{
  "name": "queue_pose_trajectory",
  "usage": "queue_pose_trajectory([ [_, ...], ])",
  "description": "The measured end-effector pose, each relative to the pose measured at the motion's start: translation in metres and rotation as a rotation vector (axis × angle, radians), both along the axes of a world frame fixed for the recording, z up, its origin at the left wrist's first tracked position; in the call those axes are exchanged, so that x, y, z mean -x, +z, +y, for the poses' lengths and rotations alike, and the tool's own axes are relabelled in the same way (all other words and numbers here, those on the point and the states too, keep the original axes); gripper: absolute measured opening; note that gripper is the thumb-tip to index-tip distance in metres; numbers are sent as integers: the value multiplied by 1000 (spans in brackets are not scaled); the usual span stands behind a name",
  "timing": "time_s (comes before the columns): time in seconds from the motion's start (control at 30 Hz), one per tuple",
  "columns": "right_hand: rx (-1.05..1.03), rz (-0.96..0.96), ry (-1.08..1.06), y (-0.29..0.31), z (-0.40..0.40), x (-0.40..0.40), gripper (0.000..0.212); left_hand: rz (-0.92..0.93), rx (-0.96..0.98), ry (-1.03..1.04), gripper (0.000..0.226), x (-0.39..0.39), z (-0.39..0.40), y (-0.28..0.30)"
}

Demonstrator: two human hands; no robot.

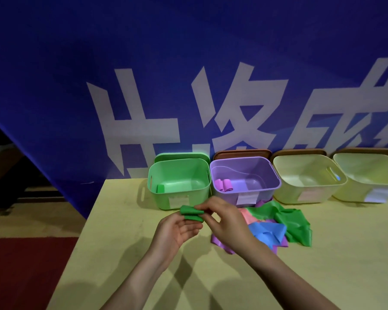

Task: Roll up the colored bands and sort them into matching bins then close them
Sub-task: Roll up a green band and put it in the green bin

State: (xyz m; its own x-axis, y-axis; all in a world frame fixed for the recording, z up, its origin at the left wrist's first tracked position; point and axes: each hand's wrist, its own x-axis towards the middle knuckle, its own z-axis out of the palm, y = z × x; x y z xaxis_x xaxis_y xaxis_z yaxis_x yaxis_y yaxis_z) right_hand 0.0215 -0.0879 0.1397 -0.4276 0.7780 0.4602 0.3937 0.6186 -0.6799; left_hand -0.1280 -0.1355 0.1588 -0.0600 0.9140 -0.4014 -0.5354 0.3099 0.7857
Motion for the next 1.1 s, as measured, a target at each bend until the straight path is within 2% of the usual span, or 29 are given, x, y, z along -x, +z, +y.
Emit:
queue_pose_trajectory([
  [0.13,-46,-99,65,3,8,-9,23,-5,20,-10,32,-4,4,2],
  [0.27,-37,-180,116,5,12,-18,36,13,-11,51,21,-10,13,-1],
  [0.33,39,-81,103,4,13,-21,34,22,-46,50,20,-14,17,-2],
  [0.4,200,129,66,2,16,-22,30,53,-88,40,23,-21,20,-2],
  [0.43,306,218,39,1,17,-21,35,73,-108,44,24,-26,22,-2],
  [0.5,475,315,-16,0,20,-19,36,118,-146,61,26,-35,27,-4],
  [0.53,515,336,-46,-2,24,-18,29,152,-160,67,26,-39,31,-5],
  [0.63,573,368,-101,-6,34,-22,32,291,-185,80,26,-49,43,-7],
  [0.7,553,359,-114,-9,39,-27,13,372,-200,72,25,-56,51,-7],
  [0.8,455,292,-126,-14,44,-35,29,413,-184,76,23,-64,58,-10],
  [0.87,420,276,-129,-18,47,-40,25,400,-148,91,22,-69,61,-14],
  [0.93,482,340,-133,-21,51,-44,20,347,-99,105,19,-75,65,-16],
  [1.1,574,486,-68,-26,55,-48,20,97,-53,191,10,-79,65,-16],
])
